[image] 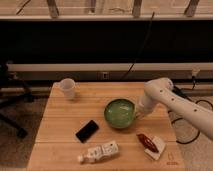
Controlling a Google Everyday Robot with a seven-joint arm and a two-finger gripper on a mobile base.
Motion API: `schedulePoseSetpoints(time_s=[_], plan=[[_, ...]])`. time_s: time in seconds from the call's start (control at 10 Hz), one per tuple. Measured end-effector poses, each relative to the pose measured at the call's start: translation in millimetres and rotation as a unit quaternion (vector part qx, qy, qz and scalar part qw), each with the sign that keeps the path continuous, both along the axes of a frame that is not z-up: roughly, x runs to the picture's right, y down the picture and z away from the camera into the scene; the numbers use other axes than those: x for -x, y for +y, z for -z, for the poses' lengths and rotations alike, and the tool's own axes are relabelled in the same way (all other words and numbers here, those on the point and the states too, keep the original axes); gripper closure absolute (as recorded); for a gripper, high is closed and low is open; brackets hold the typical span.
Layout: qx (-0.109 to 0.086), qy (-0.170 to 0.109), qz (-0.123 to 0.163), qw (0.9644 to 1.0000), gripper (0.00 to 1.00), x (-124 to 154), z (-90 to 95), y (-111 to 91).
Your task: Drag the ceramic bowl in a circle
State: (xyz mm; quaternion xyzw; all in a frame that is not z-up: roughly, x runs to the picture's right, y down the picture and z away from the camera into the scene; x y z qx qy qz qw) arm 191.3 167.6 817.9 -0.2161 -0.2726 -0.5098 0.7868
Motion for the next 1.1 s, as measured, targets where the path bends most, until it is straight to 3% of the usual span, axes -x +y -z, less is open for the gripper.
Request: schedulePoseSetpoints(time_s=[0.3, 0.7, 1.1], plan=[[-0.004, -0.015, 0.015, 0.9998, 1.00, 9, 6.3, 2], [-0.019, -0.060, 0.054, 0.9966, 1.00, 51, 13.6, -7], [-0.025, -0.093, 0.083, 0.9919, 1.00, 87, 0.3, -24]])
